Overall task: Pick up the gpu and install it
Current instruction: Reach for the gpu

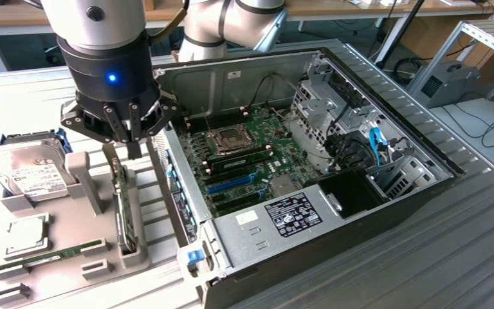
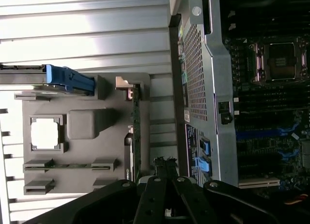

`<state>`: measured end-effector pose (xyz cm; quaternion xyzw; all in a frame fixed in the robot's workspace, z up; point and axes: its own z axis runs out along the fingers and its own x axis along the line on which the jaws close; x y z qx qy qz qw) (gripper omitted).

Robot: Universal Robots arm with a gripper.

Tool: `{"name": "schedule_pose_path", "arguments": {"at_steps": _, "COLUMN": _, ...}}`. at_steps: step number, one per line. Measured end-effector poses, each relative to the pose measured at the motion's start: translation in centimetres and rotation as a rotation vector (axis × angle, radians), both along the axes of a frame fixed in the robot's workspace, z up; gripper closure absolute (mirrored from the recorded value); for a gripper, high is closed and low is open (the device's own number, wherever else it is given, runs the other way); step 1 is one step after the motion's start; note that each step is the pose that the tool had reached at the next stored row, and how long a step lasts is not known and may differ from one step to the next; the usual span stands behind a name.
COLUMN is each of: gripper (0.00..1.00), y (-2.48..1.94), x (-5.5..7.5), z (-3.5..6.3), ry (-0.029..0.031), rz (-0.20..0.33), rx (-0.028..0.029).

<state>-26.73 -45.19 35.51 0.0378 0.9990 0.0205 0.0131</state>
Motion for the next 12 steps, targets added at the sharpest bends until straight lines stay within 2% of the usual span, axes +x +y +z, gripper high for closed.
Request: {"name": "schedule_pose_path", "arguments": {"at_steps": 12, "gripper": 0.89, "y": -0.4, "x": 0.0, "z": -0.09, "ry": 0.0, "rz": 0.0, "rx": -0.0004}}
